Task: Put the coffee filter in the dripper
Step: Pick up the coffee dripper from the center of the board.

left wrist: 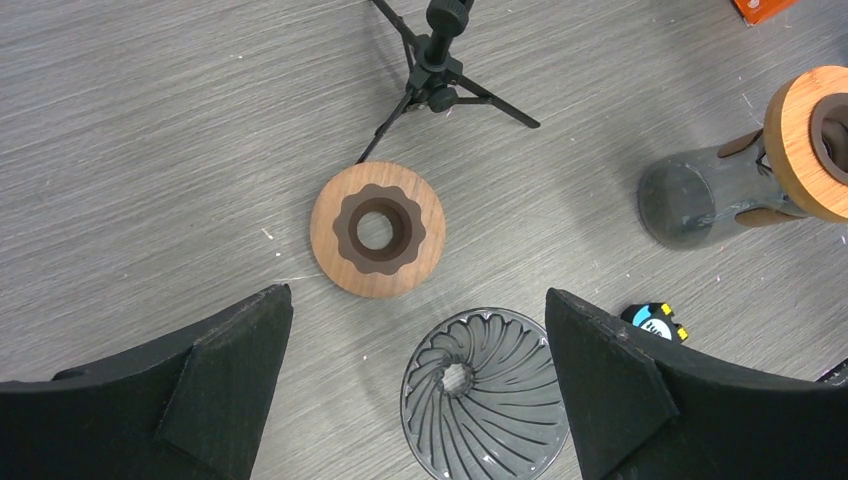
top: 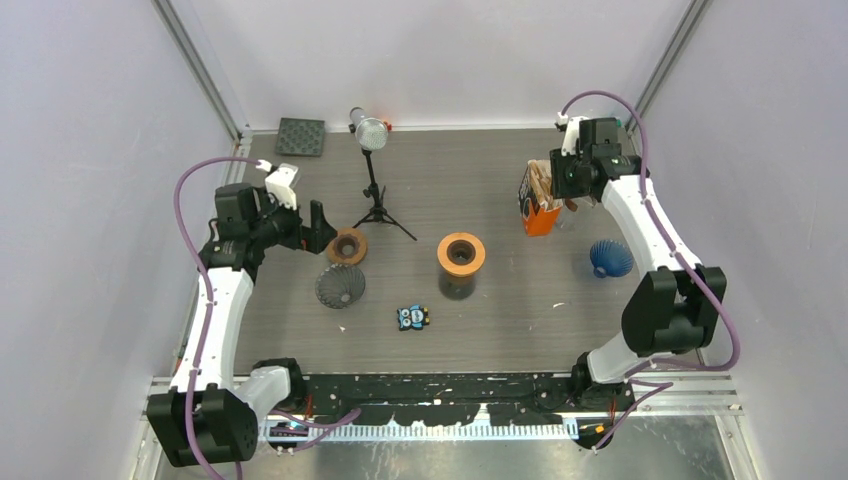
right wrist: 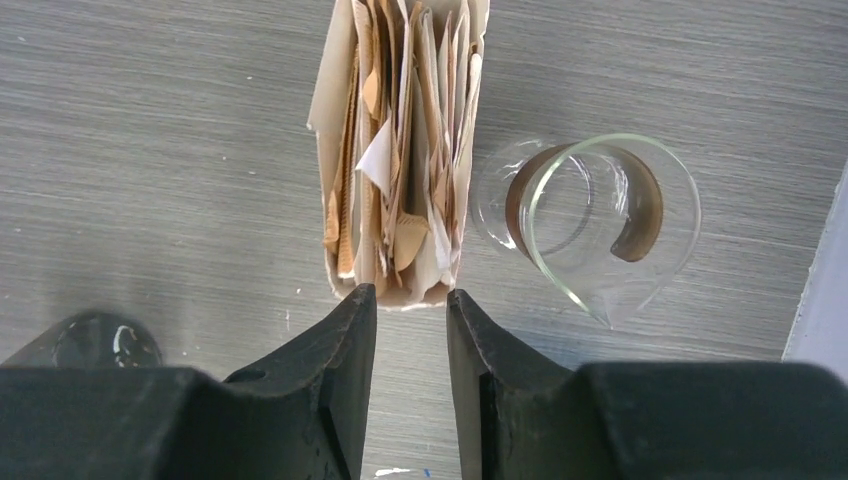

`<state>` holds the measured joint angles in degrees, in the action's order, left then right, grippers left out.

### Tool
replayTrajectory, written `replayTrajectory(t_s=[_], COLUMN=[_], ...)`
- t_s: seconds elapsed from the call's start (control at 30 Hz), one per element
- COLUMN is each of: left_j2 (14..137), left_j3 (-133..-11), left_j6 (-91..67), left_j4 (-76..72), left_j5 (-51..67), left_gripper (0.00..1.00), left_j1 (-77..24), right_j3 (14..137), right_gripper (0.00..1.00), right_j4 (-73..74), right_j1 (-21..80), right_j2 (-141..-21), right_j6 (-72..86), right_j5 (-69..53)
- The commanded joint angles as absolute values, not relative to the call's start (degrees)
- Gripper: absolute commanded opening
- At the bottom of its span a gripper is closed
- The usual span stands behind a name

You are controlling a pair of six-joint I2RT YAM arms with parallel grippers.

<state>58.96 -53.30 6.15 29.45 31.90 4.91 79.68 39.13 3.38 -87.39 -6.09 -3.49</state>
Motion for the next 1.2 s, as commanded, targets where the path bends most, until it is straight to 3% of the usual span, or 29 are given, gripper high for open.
replayTrajectory(t_s=[0.0, 0.37, 0.7, 0.9, 1.17], left_j2=[57.74, 57.96, 58.78, 59.59, 59.61], left_j3=[-54.65, -53.30, -52.53, -52.38, -52.62], left_j6=[3.97, 3.58, 4.48, 4.46, 4.64], left_j4=[26.76, 26.49, 26.54, 26.75, 27.41], left_j5=[31.84, 32.30, 33.48, 35.57, 36.02], left_gripper=[1.00, 1.00, 1.00, 1.00, 1.00], left_j1=[5.13, 5.10, 5.12, 5.10, 5.10], right_j3=[82.56, 78.68, 71.15, 69.10, 68.52], right_gripper=[0.37, 0.37, 0.42, 0.51, 0.55], right_j4=[34.66, 37.65, 53.10, 54.89, 50.45], right_j1=[3.48, 2.87, -11.50, -19.05, -22.38], right_j2=[-88.31, -82.85, -73.70, -77.33, -87.67], right_j6=[-5.85, -10.08, -15.39, -17.35, -18.38], right_j5=[-1.11, 4.83, -2.08, -7.29, -8.94])
